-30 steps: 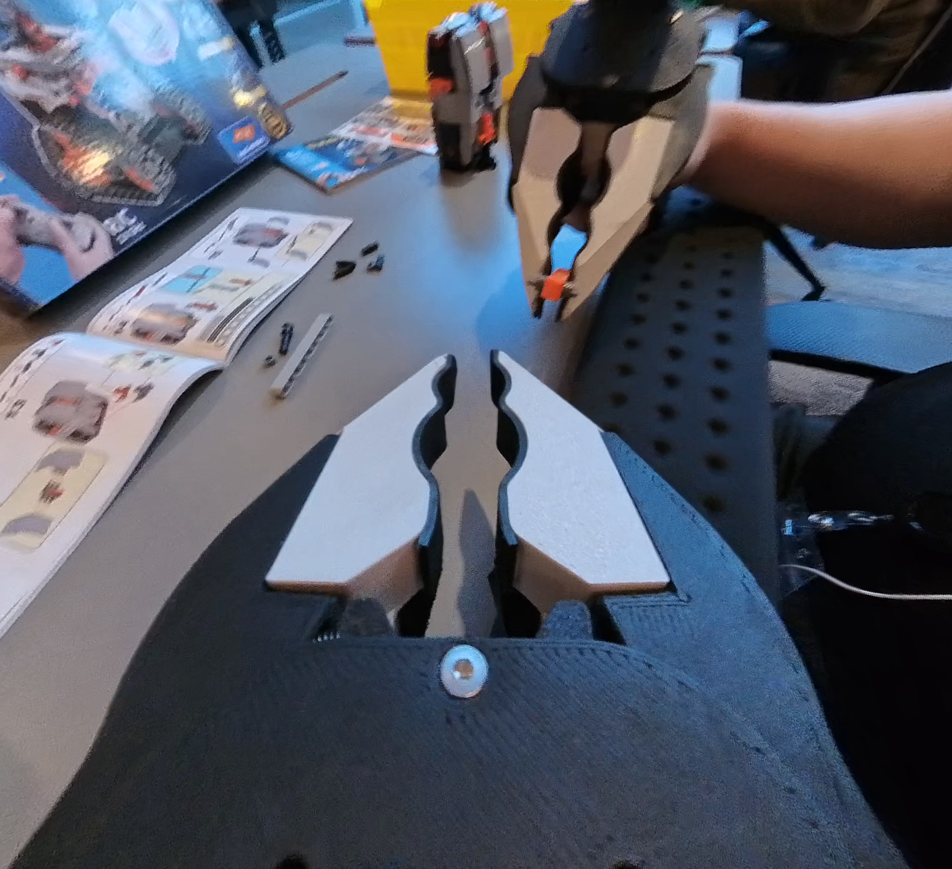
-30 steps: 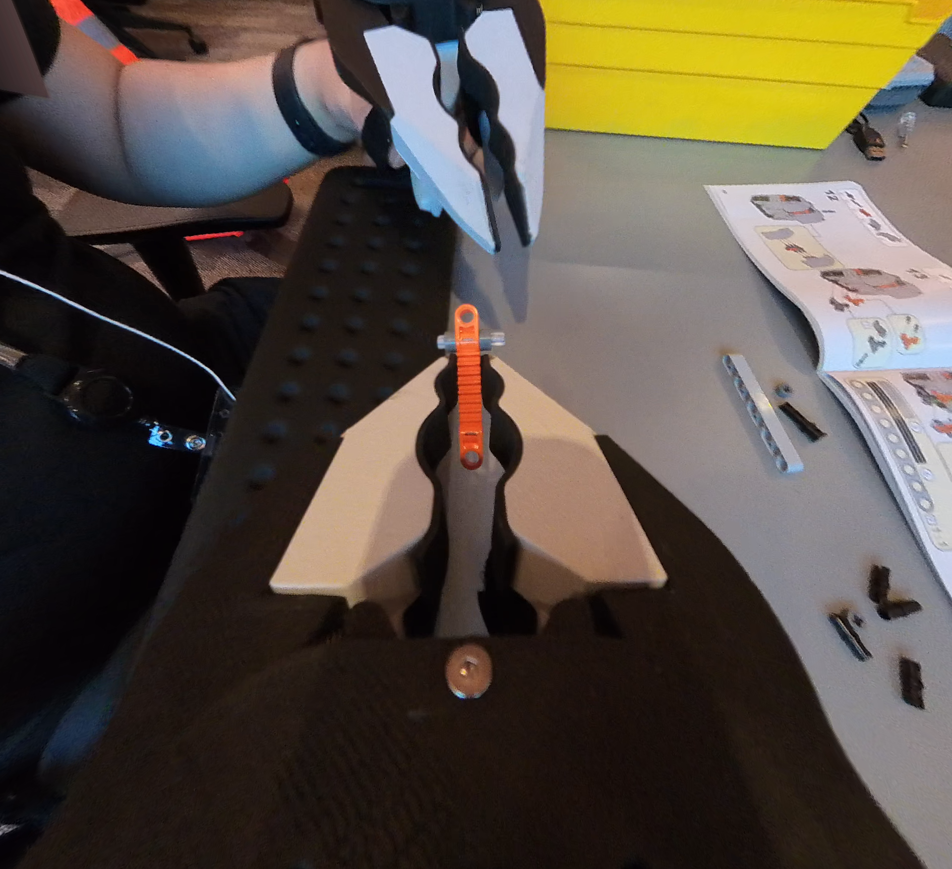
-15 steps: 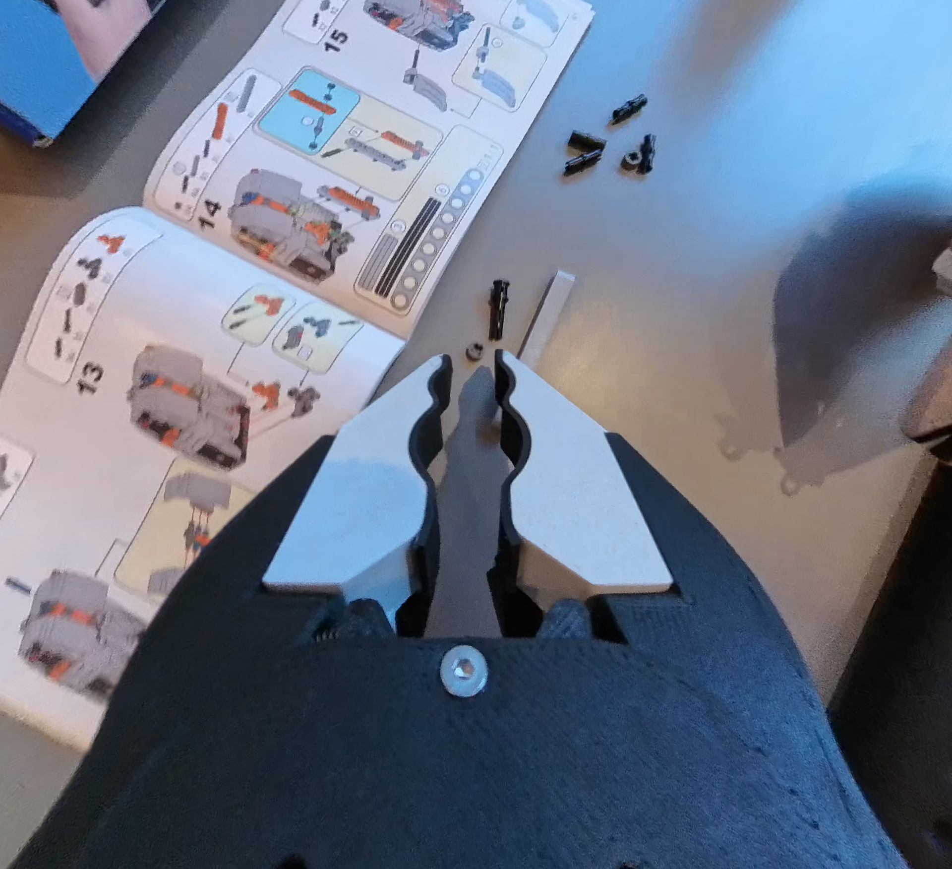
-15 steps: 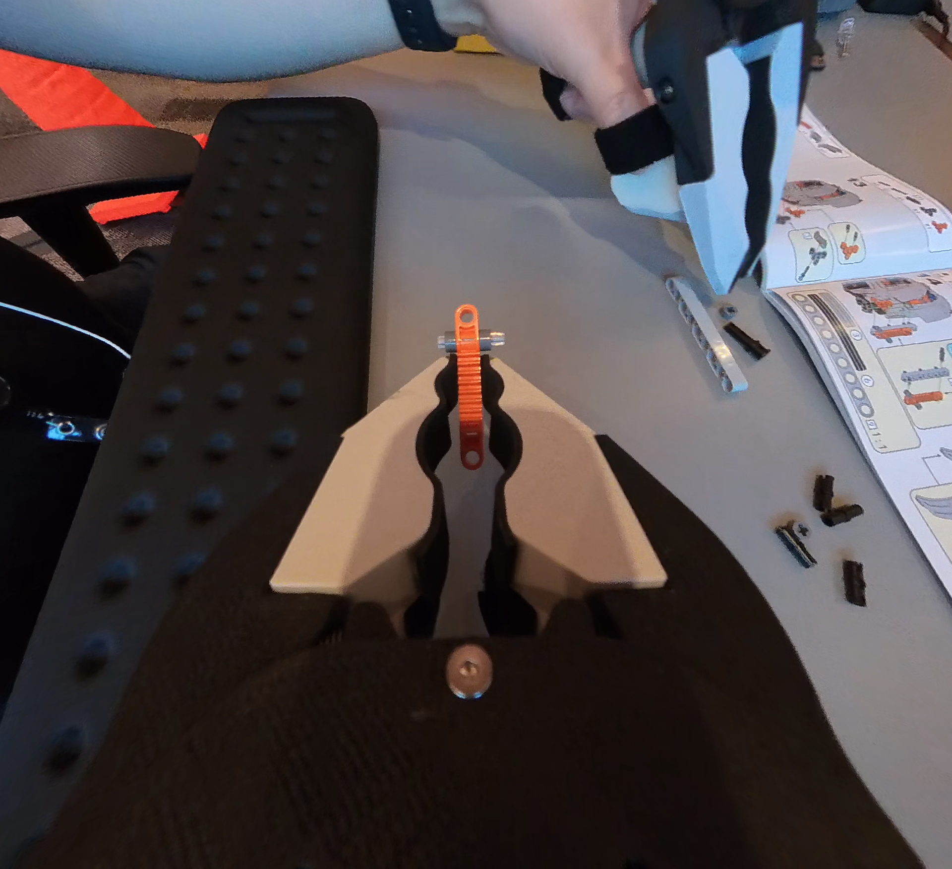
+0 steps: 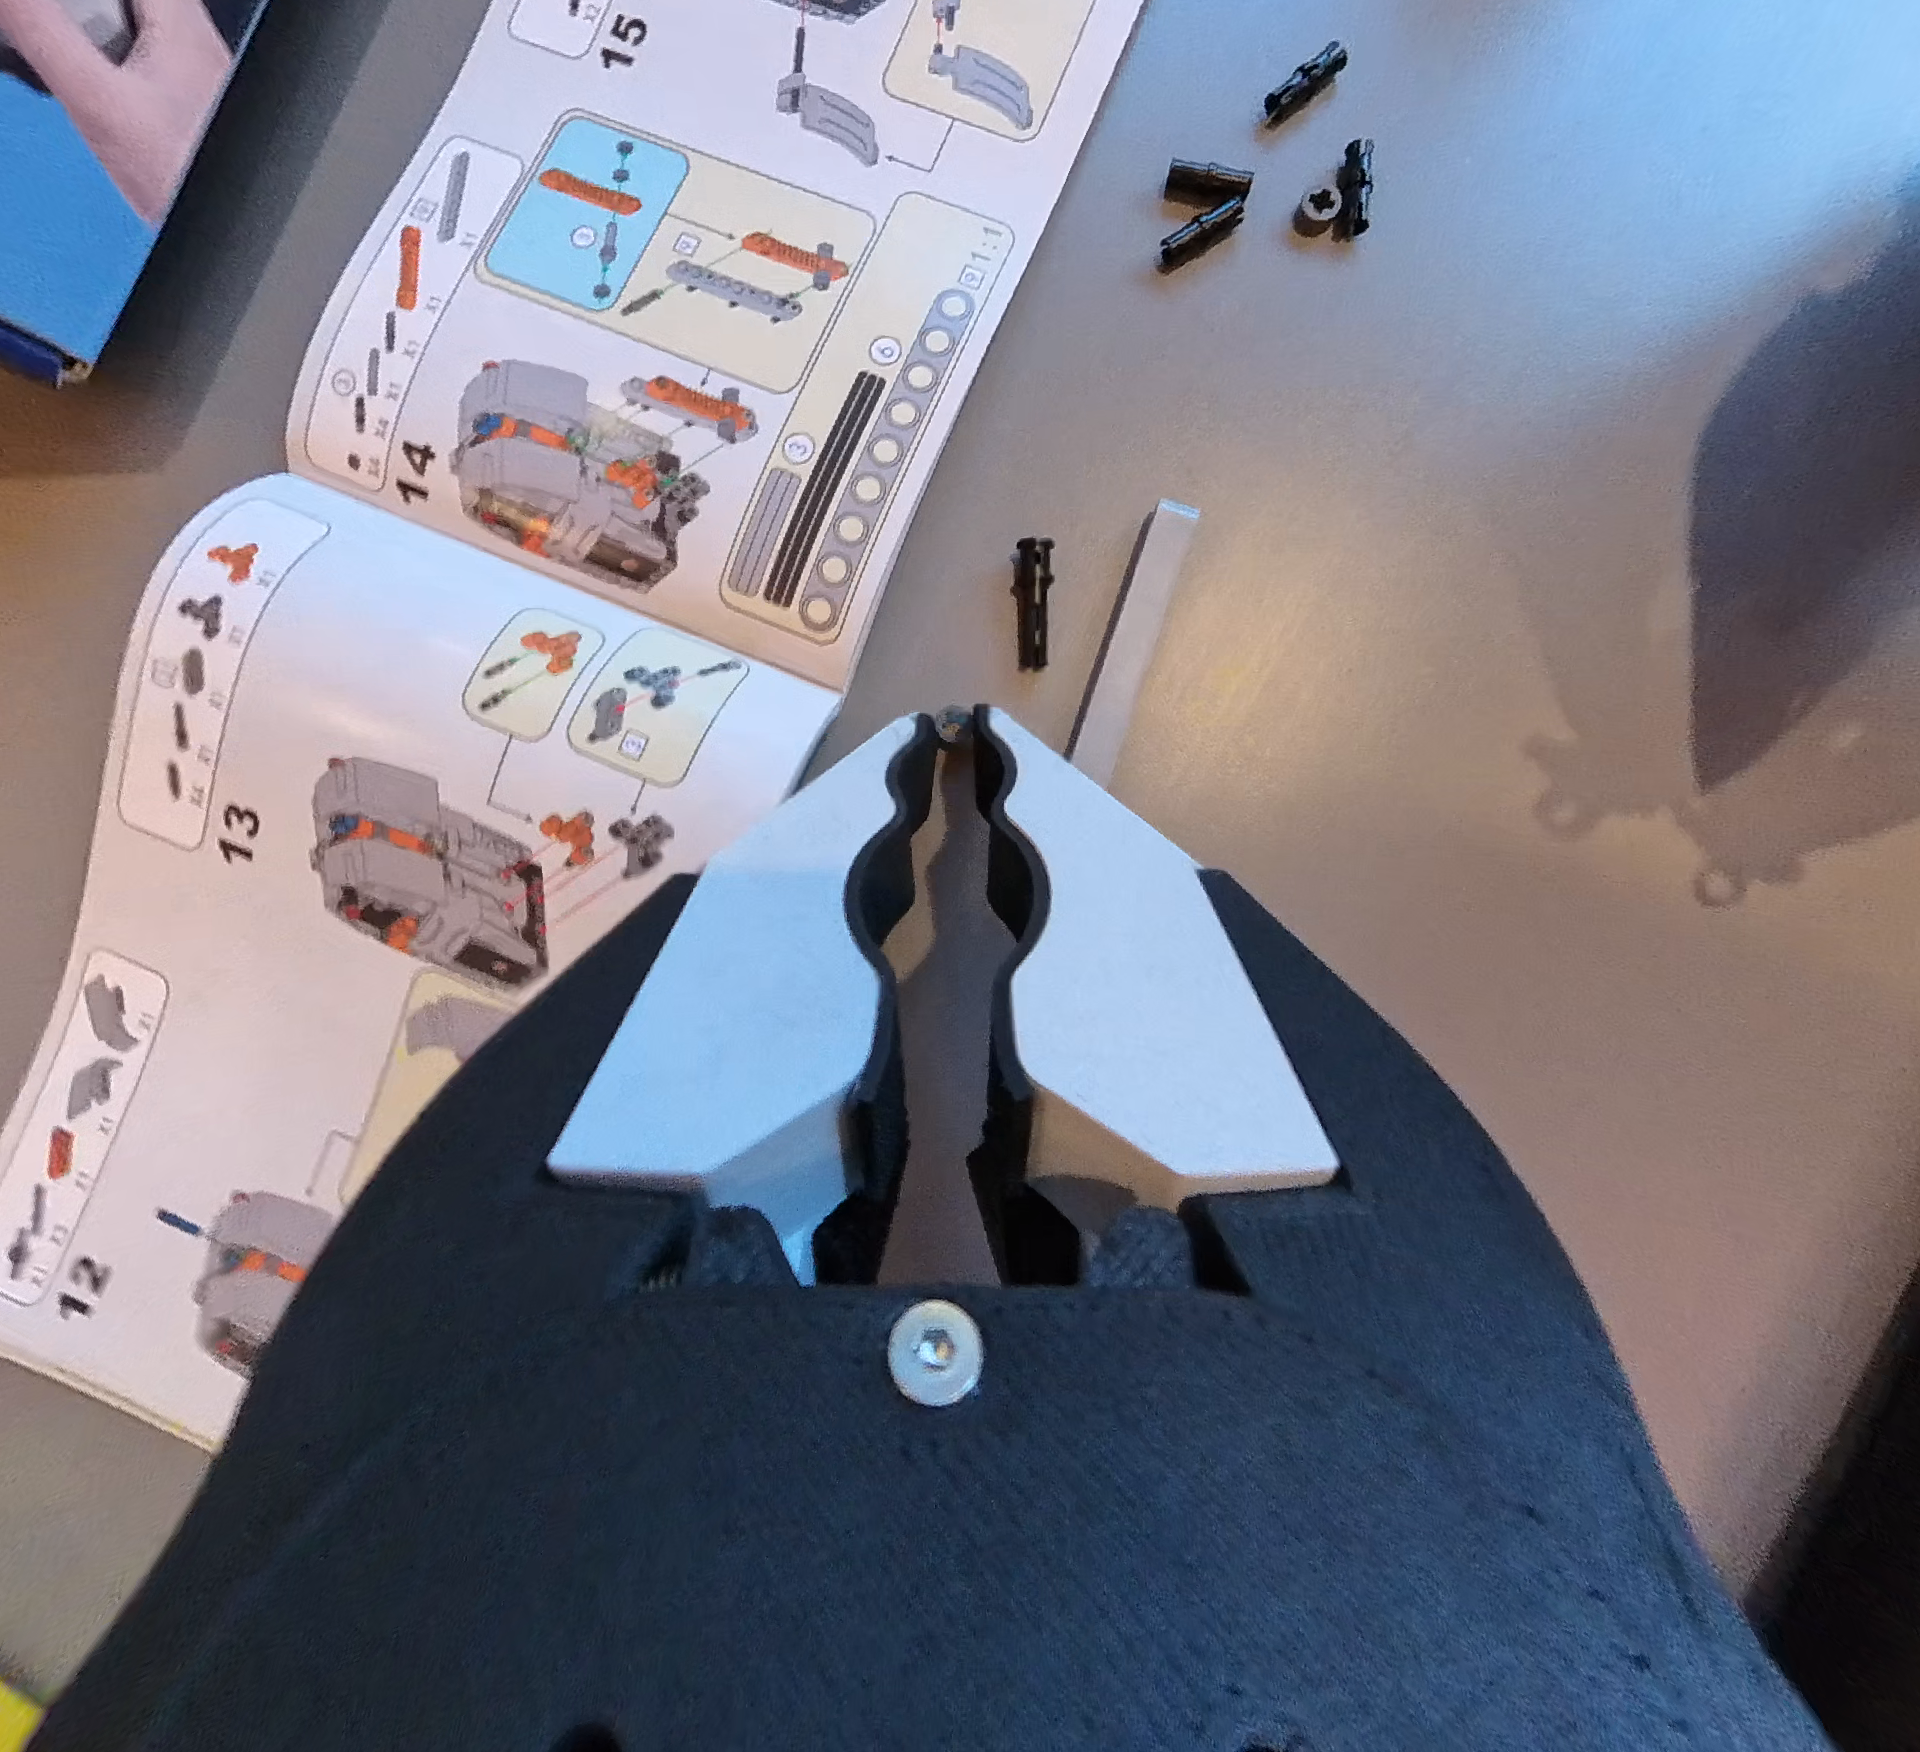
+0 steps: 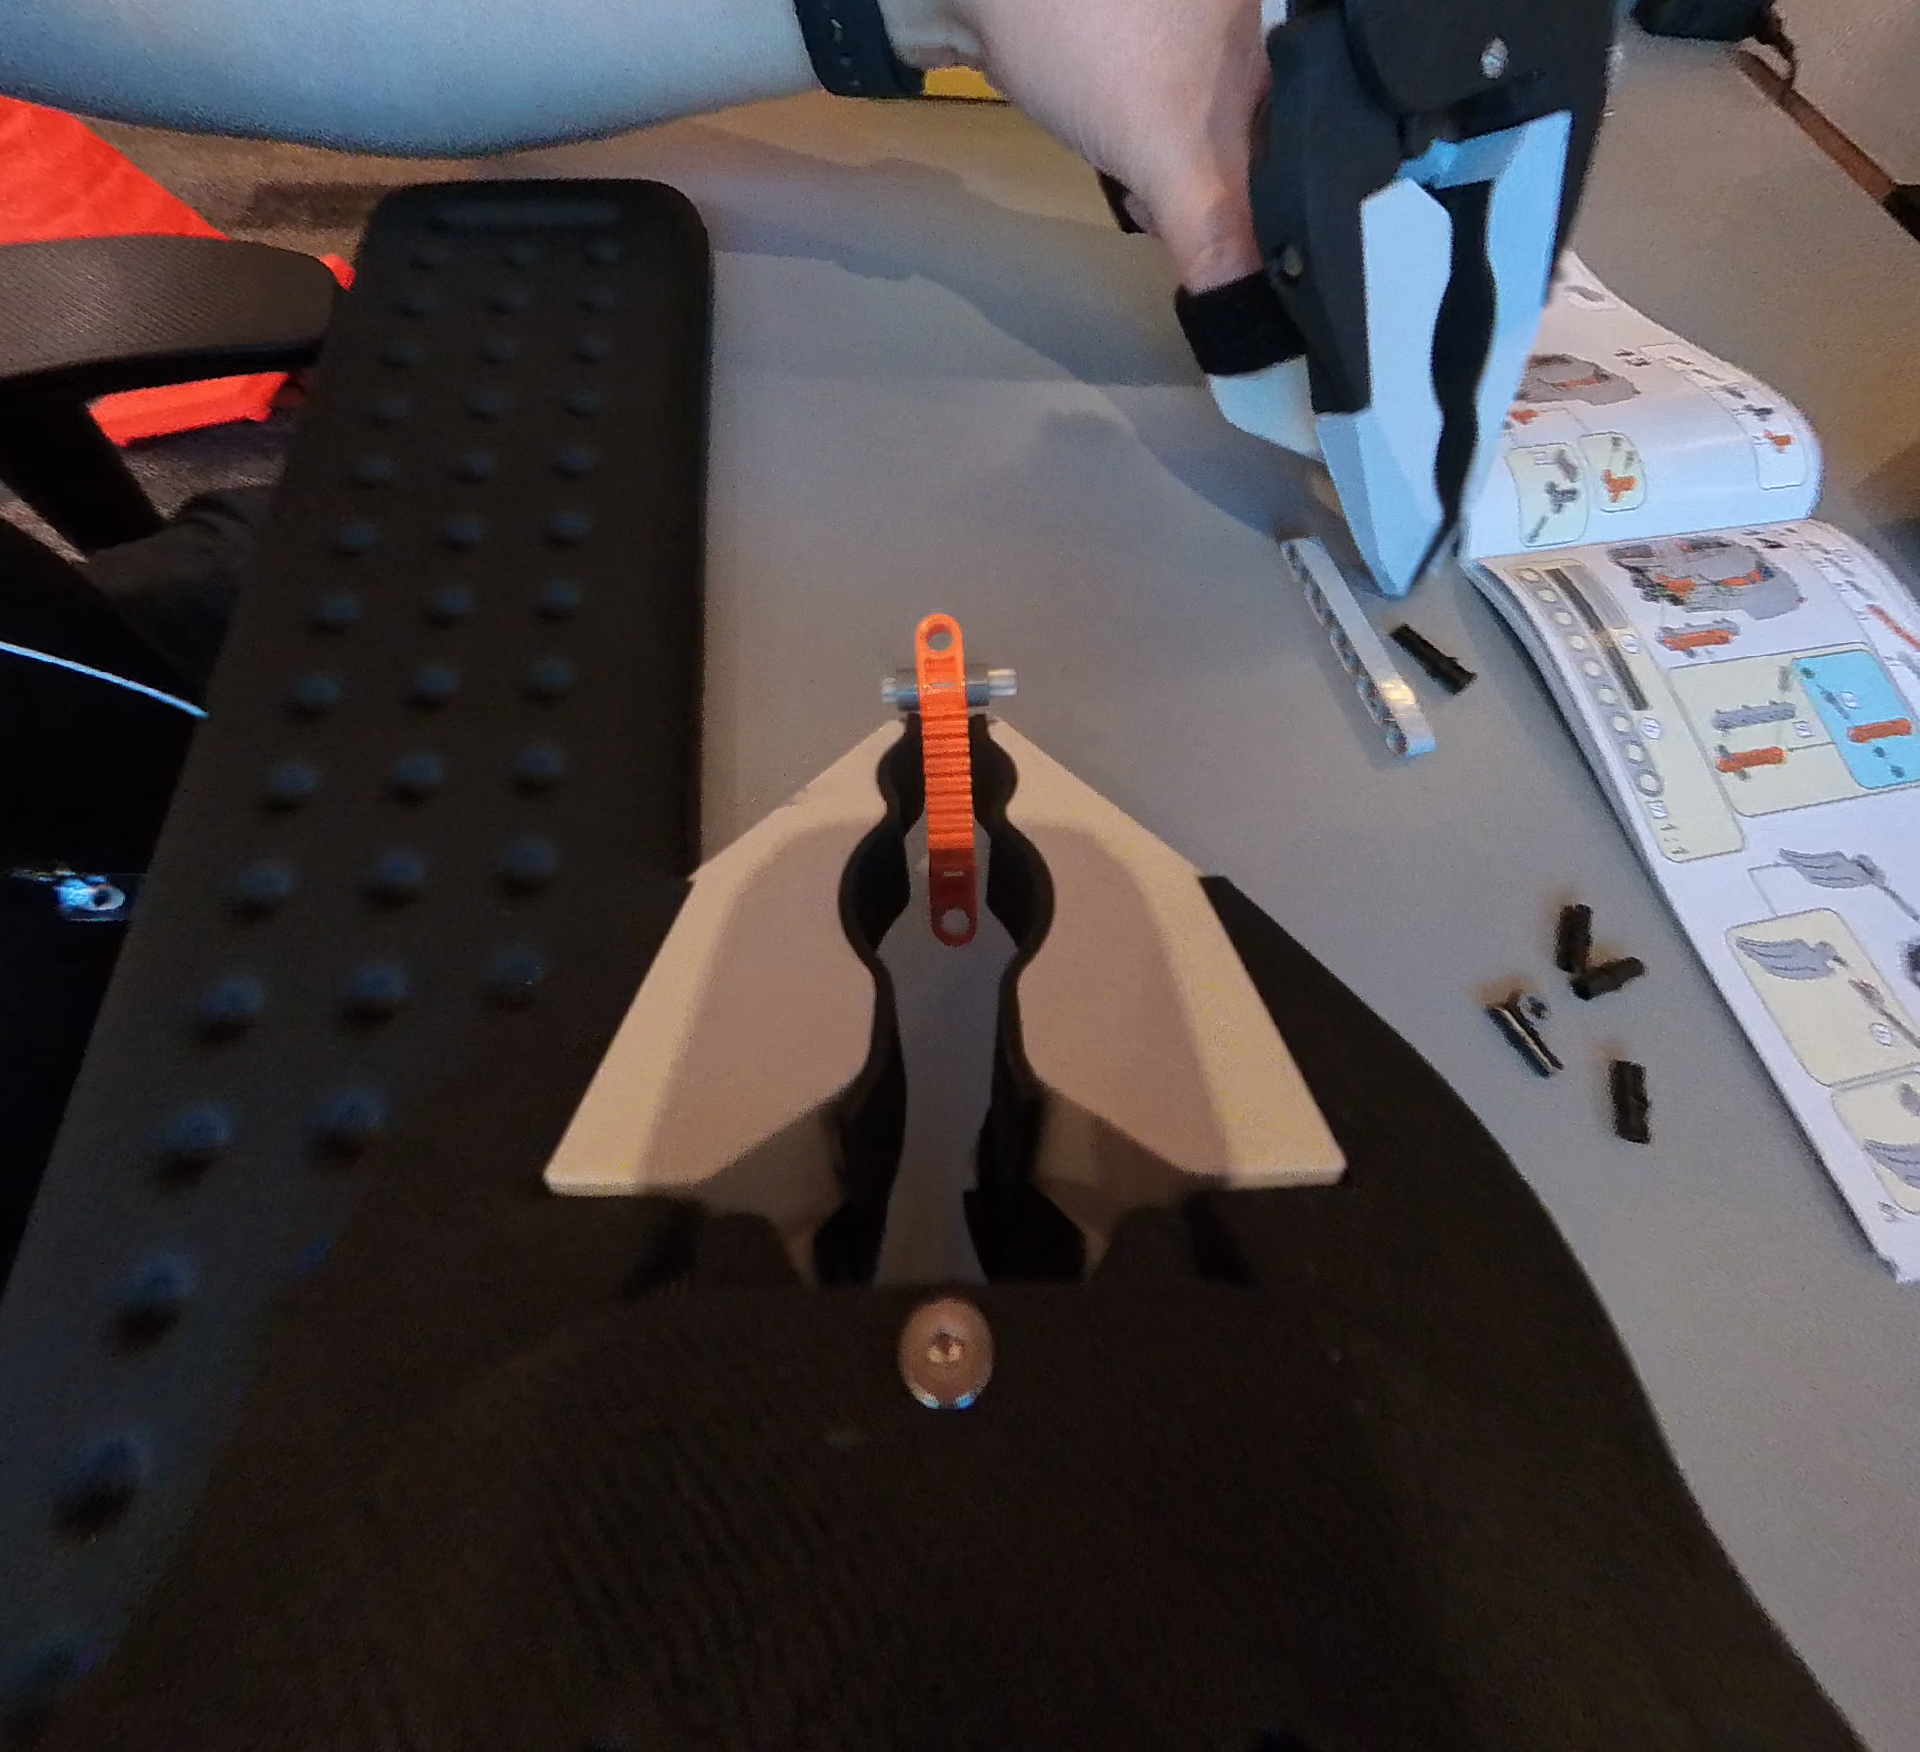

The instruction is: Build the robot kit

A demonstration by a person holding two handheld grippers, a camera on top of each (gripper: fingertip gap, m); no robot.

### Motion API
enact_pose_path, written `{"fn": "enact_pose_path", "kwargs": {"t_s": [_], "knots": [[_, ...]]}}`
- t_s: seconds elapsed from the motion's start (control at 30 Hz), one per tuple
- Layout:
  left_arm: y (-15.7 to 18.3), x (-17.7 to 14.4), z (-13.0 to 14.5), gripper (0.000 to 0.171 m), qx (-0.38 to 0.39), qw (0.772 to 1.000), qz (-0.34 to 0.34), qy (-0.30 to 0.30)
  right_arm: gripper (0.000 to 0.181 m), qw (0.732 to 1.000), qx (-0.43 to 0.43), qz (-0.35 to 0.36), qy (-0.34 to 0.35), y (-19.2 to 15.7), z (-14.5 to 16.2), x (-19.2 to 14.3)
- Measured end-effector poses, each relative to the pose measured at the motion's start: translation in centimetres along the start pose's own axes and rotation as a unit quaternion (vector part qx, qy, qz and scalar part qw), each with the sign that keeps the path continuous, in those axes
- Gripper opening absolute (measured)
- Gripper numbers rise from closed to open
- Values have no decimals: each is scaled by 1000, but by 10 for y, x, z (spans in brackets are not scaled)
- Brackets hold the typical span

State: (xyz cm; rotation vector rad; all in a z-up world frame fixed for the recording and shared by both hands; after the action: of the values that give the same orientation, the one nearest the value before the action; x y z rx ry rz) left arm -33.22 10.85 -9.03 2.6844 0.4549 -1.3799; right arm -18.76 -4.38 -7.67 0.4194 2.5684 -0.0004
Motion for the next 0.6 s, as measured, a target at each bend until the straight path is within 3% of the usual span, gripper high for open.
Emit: {"fn": "enact_pose_path", "kwargs": {"t_s": [0.1,0.23,0.37,0.6], "knots": [[9,-17,7,3,-72,994,76,31,5,999,-39,31,-8,-3,-2,1],[50,-43,11,3,-157,940,287,102,5,990,-130,55,-13,-15,-8,7],[77,-45,20,3,-177,905,375,100,5,983,-170,44,-45,-25,-9,23],[82,-29,29,3,-245,847,470,49,5,981,-184,37,-51,-33,-9,29]]}}
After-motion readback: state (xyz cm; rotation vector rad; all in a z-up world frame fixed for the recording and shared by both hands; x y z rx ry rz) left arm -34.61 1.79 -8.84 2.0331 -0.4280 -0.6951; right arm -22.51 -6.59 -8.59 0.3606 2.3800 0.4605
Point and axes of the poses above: each gripper's, where its closed fingertips meet, x out along the fingers, z out of its underside, y = z × x across the jaws, the point moved 9 cm from there along -x, back along the fingers
